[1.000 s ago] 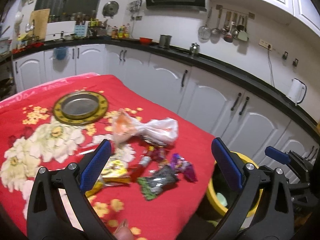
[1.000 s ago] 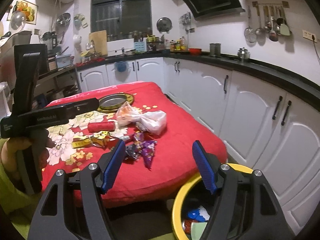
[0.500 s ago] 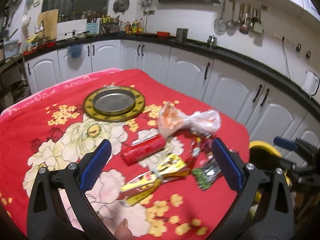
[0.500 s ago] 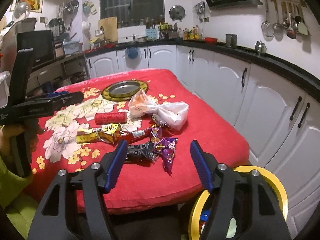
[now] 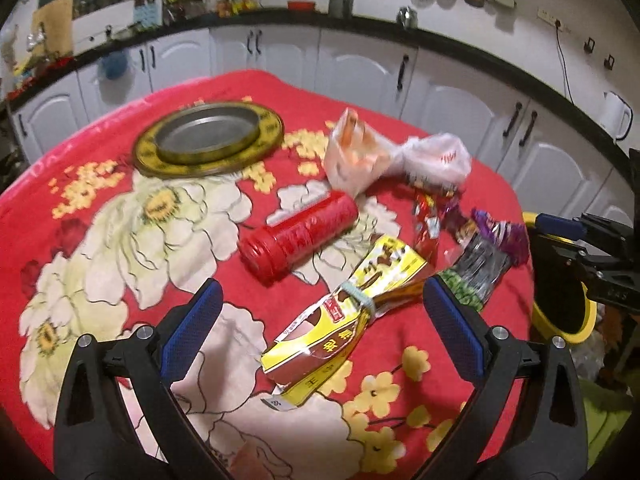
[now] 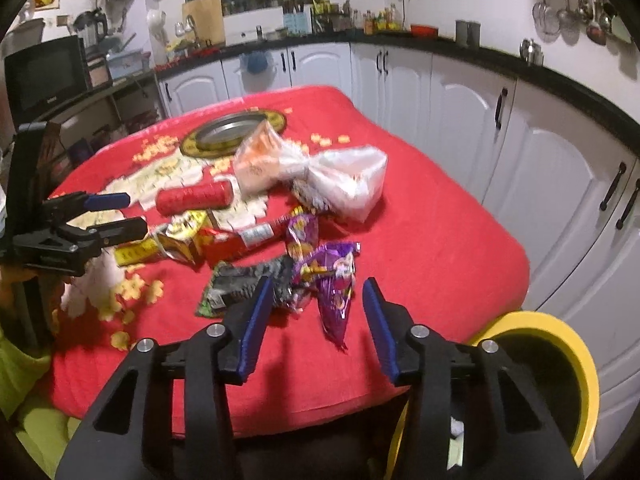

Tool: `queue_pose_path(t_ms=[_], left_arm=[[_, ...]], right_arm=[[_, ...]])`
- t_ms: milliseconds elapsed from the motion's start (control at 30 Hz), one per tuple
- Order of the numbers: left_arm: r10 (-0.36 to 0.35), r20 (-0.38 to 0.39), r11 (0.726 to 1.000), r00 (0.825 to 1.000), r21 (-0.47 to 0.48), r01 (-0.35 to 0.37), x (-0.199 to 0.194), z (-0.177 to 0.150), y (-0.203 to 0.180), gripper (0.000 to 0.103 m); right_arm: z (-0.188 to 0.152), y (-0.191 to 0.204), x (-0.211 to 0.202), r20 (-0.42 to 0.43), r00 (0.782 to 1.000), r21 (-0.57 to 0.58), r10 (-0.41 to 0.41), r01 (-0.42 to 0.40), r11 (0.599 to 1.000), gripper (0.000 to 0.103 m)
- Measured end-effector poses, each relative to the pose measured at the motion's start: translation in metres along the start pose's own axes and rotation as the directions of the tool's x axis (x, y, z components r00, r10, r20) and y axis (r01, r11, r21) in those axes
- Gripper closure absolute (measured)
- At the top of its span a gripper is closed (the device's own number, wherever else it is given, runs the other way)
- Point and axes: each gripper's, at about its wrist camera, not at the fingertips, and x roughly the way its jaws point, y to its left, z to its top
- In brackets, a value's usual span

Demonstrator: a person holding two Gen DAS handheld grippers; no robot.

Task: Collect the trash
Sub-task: 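Grasp the yellow snack packet with the left tool while the right tool grasps purple wrappers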

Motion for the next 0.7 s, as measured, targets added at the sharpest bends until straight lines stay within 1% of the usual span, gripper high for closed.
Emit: queue_pose_path(t_ms=[100, 200, 233, 267, 300, 333, 367, 467, 500, 700], left_arm=[[-0.016, -0.023, 1.0, 1.0, 0.024, 0.016, 0.009, -0.001, 0.001, 0.011], [-0.015, -0.038, 0.999, 0.999, 0.05, 0.017, 0.015, -0.003, 0.0, 0.02], [-0.016, -0.042, 0.999, 0.999, 0.051, 0.018, 0.017, -0.003, 0.0, 0.023], [-0.023, -0.049, 0.999, 0.999, 0.048, 0.026, 0.019, -0.004, 0.001, 0.025], [-0.029, -0.053, 0.998, 0.998, 0.046, 0.032, 0.02, -0.004, 0.001, 0.029], [-0.037, -0.06, 0.998, 0.997, 0.045, 0.04, 0.022, -0.005, 0.002, 0.032], [-0.041, -0.065, 0.998, 0.997, 0.045, 0.044, 0.023, -0.007, 0.002, 0.034], [-0.054, -0.08, 0.997, 0.995, 0.044, 0.058, 0.025, -0.01, 0.003, 0.044], [-0.057, -0.084, 0.997, 0.995, 0.046, 0.061, 0.026, -0.01, 0.002, 0.051], [-0.049, -0.096, 0.996, 0.994, 0.074, 0.056, 0.023, -0.014, -0.004, 0.062]], right_arm=[[-0.005, -0.002, 0.01, -0.024, 1.0, 0.012, -0.003, 0.003, 1.0, 0.065], [-0.007, -0.005, 0.018, -0.043, 0.999, 0.026, -0.001, 0.002, 1.0, 0.071], [-0.008, -0.006, 0.02, -0.046, 0.999, 0.031, -0.001, 0.003, 1.0, 0.076], [-0.008, -0.007, 0.022, -0.049, 0.999, 0.036, -0.004, 0.006, 0.999, 0.079], [-0.009, -0.007, 0.023, -0.05, 0.999, 0.04, -0.006, 0.008, 0.999, 0.083], [-0.009, -0.008, 0.024, -0.049, 0.999, 0.043, -0.009, 0.011, 0.999, 0.085], [-0.01, -0.009, 0.024, -0.046, 0.999, 0.049, -0.011, 0.013, 0.999, 0.086], [-0.011, -0.011, 0.021, -0.029, 0.999, 0.063, -0.018, 0.019, 0.998, 0.087], [-0.011, -0.012, 0.02, -0.026, 0.999, 0.067, -0.02, 0.022, 0.998, 0.087], [-0.013, -0.017, 0.009, 0.007, 1.0, 0.097, -0.03, 0.029, 0.995, 0.088]])
